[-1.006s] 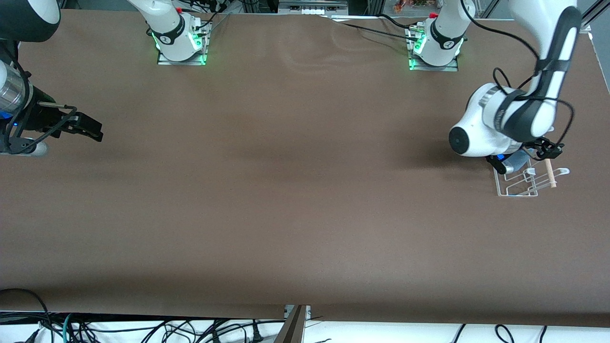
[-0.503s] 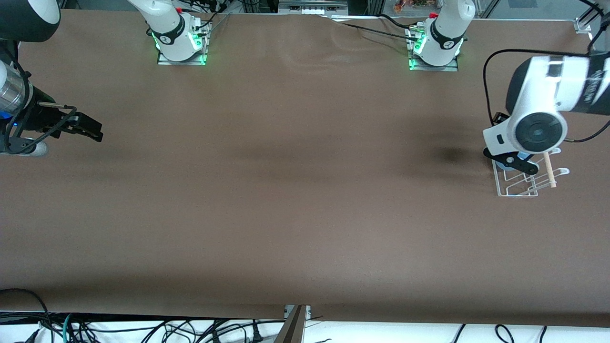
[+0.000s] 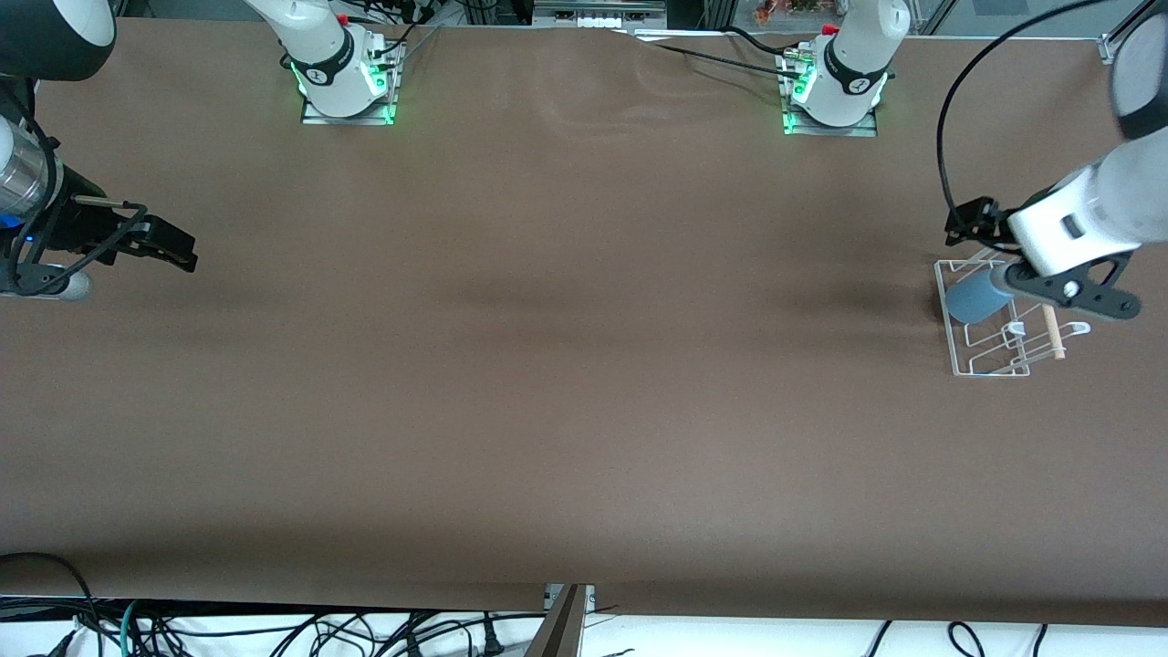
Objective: Transfer cup to left arm and place on rack
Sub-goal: 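Open the left gripper and lift it away from the rack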
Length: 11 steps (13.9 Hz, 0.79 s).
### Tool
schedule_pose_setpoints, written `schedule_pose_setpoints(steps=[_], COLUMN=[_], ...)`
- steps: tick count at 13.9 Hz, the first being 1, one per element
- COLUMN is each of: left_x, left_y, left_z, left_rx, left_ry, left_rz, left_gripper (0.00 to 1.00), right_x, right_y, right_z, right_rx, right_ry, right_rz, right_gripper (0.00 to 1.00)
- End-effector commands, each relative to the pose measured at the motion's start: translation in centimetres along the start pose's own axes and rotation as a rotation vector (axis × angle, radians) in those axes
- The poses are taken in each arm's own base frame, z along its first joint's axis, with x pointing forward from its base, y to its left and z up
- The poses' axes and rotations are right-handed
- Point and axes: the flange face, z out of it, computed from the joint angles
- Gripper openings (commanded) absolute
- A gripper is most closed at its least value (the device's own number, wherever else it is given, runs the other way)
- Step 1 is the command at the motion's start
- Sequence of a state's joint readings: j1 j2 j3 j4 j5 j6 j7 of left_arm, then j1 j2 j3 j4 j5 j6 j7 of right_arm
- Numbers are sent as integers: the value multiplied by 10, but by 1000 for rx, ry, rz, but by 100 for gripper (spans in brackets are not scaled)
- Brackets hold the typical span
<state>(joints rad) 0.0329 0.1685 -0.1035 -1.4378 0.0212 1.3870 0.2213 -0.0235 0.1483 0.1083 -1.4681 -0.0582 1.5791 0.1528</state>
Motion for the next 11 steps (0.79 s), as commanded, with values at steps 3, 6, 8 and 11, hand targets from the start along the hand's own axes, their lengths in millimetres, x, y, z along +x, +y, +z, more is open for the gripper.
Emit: schedule_pose_setpoints(steps=[3,6,8,11], left_x=[3,-43,-47,-46], left_y=[-13,2,6,6], left_z=[-4,13,15,16], left_rx=[4,6,9,6], left_ry=[181,193,199,194], left_rz=[-40,-272,-276,-276], left_gripper=[100,100,100,100], right_x=[1,1,1,1], right_y=[0,0,0,0], right_z=[-4,-4,-4,-4], right_rx=[11,12,11,11], right_ry=[8,8,8,8], right_rz=[0,0,0,0], right_gripper=[100,100,100,100])
